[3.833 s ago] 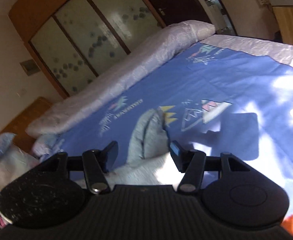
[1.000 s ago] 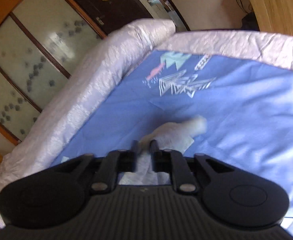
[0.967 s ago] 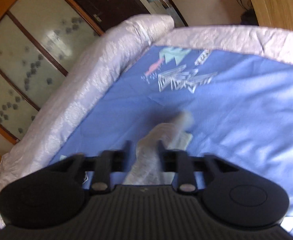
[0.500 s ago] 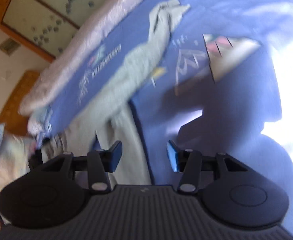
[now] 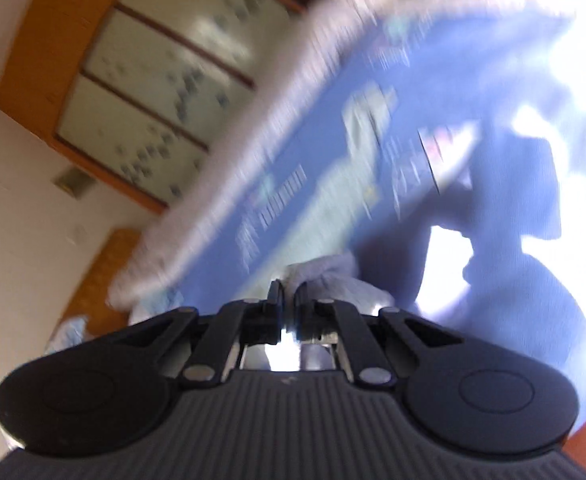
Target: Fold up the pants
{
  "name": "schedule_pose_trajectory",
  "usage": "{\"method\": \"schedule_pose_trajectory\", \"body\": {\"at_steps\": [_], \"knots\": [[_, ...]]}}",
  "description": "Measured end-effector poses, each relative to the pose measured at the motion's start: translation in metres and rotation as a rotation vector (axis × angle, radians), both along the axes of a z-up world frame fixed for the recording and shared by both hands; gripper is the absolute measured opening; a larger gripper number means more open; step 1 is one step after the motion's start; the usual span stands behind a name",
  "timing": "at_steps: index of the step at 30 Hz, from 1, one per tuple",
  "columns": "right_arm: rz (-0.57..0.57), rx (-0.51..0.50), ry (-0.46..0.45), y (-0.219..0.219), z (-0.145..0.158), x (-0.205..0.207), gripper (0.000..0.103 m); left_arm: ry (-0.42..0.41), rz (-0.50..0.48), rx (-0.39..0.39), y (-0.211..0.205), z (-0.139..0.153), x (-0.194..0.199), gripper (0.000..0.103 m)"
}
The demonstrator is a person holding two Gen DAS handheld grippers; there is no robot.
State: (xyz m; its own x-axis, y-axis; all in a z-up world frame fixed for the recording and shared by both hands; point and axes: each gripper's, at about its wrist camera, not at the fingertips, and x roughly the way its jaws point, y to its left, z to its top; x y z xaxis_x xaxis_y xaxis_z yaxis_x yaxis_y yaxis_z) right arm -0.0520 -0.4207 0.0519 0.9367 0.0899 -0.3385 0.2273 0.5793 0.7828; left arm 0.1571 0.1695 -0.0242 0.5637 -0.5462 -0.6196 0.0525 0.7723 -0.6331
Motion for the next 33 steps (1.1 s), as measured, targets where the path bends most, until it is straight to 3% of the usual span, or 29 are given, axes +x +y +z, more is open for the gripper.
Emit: {"method": "schedule_pose_trajectory", "body": {"at_steps": [2, 5, 6, 7, 8, 10, 11, 13, 17, 20, 23, 25, 26, 28, 29, 30, 31, 33], "knots": [[-0.052, -0.075, -0.051, -0.005, 0.027, 0.010, 0.008, -0.012, 0.017, -0.013, 0.006, 0.004, -0.004, 0.006], [-0.146, -0.206, -0.002, -0.009, 0.033, 0.049, 0.019, 0.011, 0.077, 0.028, 0.010, 0.000, -0.002, 0.007], [-0.150, -0.249, 0.030, -0.010, 0.024, 0.071, 0.046, 0.023, 0.093, 0.040, 0.011, -0.003, -0.001, 0.011], [-0.140, -0.290, 0.071, -0.016, 0.012, 0.085, 0.059, 0.041, 0.103, 0.037, 0.013, -0.005, 0.000, 0.019], [-0.152, -0.334, 0.135, -0.022, -0.002, 0.094, 0.064, 0.058, 0.107, 0.020, 0.014, -0.008, -0.001, 0.025], [-0.178, -0.353, 0.251, -0.033, -0.030, 0.101, 0.059, 0.065, 0.106, -0.012, 0.018, -0.008, -0.006, 0.045], [-0.192, -0.302, 0.252, -0.039, -0.045, 0.091, 0.056, 0.061, 0.106, -0.017, 0.020, -0.007, -0.010, 0.050], [-0.226, -0.184, 0.219, -0.051, -0.066, 0.055, 0.056, 0.062, 0.111, -0.025, 0.023, -0.007, -0.018, 0.070], [-0.293, -0.090, 0.236, -0.056, -0.094, -0.025, 0.056, 0.078, 0.044, -0.066, 0.012, -0.016, -0.024, 0.075], [-0.331, -0.042, 0.273, -0.053, -0.112, -0.069, 0.056, 0.053, 0.003, -0.028, -0.010, -0.021, -0.019, 0.075], [-0.370, 0.048, 0.296, -0.057, -0.130, -0.090, 0.057, 0.059, -0.016, -0.028, -0.024, -0.028, -0.008, 0.062], [-0.399, 0.129, 0.264, -0.066, -0.140, -0.089, 0.057, 0.115, -0.030, -0.023, -0.031, -0.035, 0.000, 0.017], [-0.412, 0.159, 0.243, -0.069, -0.142, -0.087, 0.057, 0.145, -0.036, -0.026, -0.032, -0.038, 0.001, 0.006], [-0.446, 0.184, 0.243, -0.076, -0.146, -0.075, 0.053, 0.171, -0.034, -0.063, -0.027, -0.038, -0.001, 0.002], [-0.461, 0.176, 0.259, -0.080, -0.146, -0.069, 0.037, 0.165, -0.030, -0.077, -0.023, -0.033, -0.006, 0.002], [-0.470, 0.154, 0.302, -0.083, -0.146, -0.063, 0.006, 0.153, -0.023, -0.077, -0.017, -0.025, -0.012, 0.002], [-0.477, 0.147, 0.323, -0.086, -0.146, -0.060, 0.006, 0.138, -0.012, -0.074, -0.011, -0.016, -0.016, 0.002], [-0.497, 0.140, 0.283, -0.093, -0.135, -0.064, 0.005, 0.107, 0.026, -0.097, 0.008, 0.007, -0.027, 0.002]]}}
